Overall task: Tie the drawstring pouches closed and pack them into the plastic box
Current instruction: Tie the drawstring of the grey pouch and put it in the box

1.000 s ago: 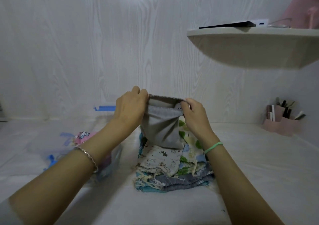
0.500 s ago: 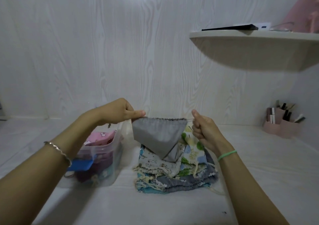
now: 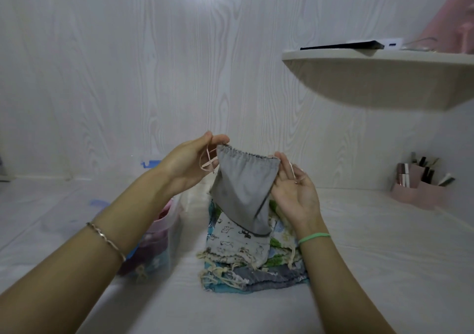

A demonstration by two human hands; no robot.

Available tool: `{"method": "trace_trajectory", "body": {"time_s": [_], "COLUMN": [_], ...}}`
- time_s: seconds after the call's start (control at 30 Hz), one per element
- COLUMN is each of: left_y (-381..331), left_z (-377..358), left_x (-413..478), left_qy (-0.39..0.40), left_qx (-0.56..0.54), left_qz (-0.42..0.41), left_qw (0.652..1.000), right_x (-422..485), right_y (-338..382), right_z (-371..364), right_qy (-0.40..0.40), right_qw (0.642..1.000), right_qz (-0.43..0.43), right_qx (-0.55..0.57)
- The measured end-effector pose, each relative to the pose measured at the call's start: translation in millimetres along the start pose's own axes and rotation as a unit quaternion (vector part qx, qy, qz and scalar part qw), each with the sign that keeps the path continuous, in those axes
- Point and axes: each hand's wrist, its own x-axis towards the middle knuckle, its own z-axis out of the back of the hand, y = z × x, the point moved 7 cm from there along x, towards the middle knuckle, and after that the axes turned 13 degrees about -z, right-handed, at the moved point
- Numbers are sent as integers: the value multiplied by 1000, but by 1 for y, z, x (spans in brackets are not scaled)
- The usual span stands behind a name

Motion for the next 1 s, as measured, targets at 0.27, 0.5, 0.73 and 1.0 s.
{"method": "trace_trajectory", "body": {"time_s": [0.27,0.5,0.73,1.0], "left_y": [5,13,14,10], "left_z": [-8,-12,-8,14], "left_x": [-3,-8,-9,-6], "left_qy": [-74,-94,-82,-211], "left_qx": [-141,-159,-122,-51], "left_qz": [21,52,21,-61], "left_qw": [987,981,989,974], "right_x": [2,11,5,1], "right_y": [9,-2,6,10], "right_z": [-12,-9,0,-9], "right_qy": [26,-50,-123,-108], "right_qw": [997,997,985,986], "right_qz": [62,45,98,126], "right_qx": [-26,-35,-72,-11]}}
